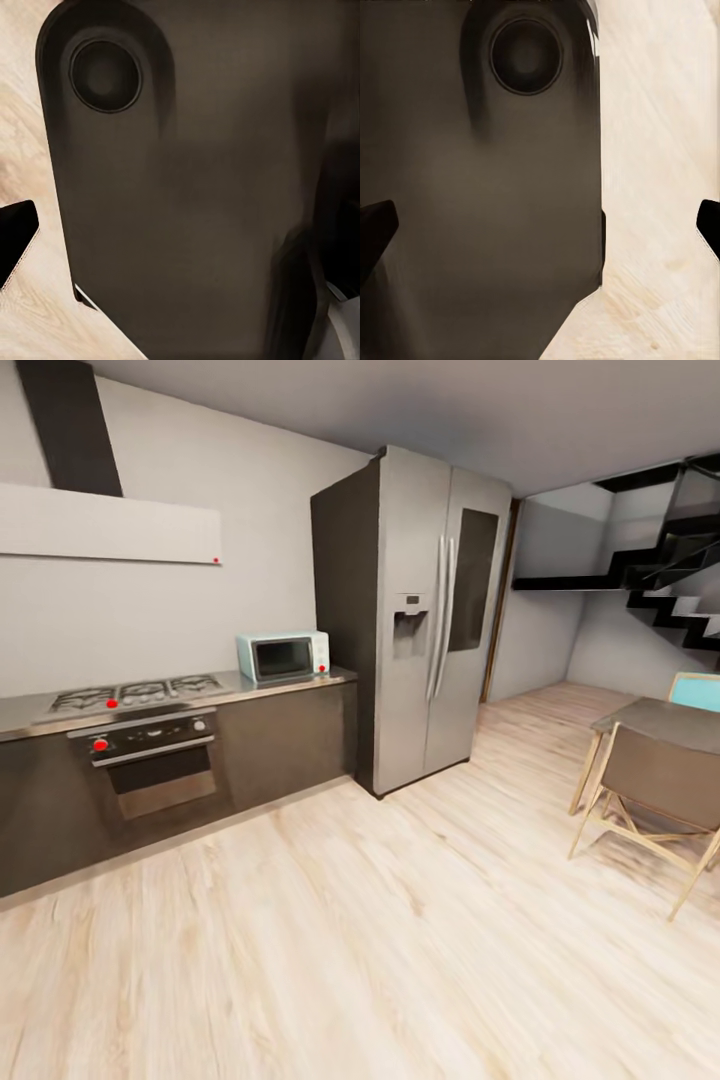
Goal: In the kitchen, take the popcorn bag from the countertop, put it into the microwave, and heat it until the popcorn is cooked so the cooked popcorn ends up inside the bag.
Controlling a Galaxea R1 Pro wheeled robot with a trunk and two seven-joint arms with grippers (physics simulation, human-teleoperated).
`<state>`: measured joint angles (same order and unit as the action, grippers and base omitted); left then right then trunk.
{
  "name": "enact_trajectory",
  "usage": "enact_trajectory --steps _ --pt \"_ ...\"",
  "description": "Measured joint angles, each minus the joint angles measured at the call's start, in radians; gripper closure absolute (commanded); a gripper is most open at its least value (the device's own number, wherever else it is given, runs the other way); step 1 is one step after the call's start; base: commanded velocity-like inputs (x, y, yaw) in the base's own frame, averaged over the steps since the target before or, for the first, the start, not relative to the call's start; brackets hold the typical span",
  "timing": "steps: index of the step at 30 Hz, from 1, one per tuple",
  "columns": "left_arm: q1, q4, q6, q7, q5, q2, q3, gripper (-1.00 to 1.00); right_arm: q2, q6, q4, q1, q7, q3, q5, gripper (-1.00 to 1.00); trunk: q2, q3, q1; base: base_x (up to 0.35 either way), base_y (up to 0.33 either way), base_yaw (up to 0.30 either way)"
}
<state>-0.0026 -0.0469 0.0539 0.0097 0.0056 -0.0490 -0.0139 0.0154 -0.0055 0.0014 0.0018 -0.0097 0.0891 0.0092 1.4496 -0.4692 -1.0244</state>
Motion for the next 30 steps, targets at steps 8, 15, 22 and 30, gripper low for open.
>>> enact_trajectory --steps 8,15,22,30 --pt "0.000 0.000 0.000 0.000 0.000 -0.001 0.000 -1.00 0.002 -0.031 0.000 0.000 0.000 0.000 -0.004 -1.00 0.000 0.000 0.000 0.324 0.000 0.000" --pt "0.000 -0.001 0.002 0.000 0.000 -0.002 0.000 -1.00 0.003 -0.032 0.000 0.000 0.000 0.000 -0.004 -1.00 0.000 0.000 0.000 0.324 0.000 0.000" --pt "0.000 -0.001 0.002 0.000 0.000 -0.002 0.000 -1.00 0.003 -0.032 0.000 0.000 0.000 0.003 -0.006 -1.00 0.000 0.000 0.000 0.324 -0.054 0.000" --pt "0.000 -0.001 0.002 0.000 -0.001 -0.002 0.000 -1.00 0.002 -0.032 0.000 0.000 -0.001 0.003 -0.006 -1.00 0.000 0.000 0.000 0.323 -0.150 0.000"
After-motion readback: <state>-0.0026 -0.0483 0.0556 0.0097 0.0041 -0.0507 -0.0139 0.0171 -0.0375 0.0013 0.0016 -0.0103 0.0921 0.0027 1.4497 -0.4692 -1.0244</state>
